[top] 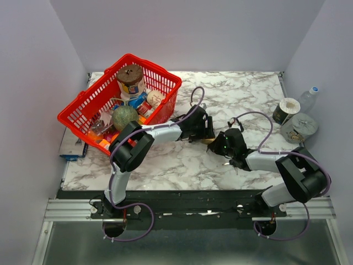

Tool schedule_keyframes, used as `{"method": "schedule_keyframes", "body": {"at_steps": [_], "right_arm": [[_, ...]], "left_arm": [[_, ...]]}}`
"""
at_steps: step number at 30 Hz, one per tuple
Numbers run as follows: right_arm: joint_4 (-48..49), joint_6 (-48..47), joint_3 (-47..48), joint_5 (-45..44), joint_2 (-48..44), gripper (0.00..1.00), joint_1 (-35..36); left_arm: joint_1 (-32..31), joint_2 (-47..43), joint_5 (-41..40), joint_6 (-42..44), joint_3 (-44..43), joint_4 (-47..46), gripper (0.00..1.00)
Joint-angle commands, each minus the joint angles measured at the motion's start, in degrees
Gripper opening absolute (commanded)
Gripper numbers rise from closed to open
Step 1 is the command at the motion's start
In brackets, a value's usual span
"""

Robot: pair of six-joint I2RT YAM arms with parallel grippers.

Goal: Unlock with the key
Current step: Place the lock at the center of the board, then adjust the key.

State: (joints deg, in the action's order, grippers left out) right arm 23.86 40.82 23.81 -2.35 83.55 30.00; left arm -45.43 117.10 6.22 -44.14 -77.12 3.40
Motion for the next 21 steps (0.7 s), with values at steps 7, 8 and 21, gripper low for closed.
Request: {"method": "schedule_keyframes", "body": {"at_steps": [7,8,21], "right_arm": [[-8.38,1.98,-5.00,-5.91,-8.82,0.01,0.32],[-9.26,2.25,-5.53,-6.35,-11.45,0.01,0.41],[-30.53,4.45,-2.12,-4.00,-52.33,0.01,-0.12]], "left_arm": [[0.34,-3.53,-1.03,5.19,0.92,4.86,0.96],[0.34,-4.15,-0.95,5.47,0.83,4.78,0.96],[0.25,-25.41,13.89,15.12,3.02,-1.72,0.97]]}}
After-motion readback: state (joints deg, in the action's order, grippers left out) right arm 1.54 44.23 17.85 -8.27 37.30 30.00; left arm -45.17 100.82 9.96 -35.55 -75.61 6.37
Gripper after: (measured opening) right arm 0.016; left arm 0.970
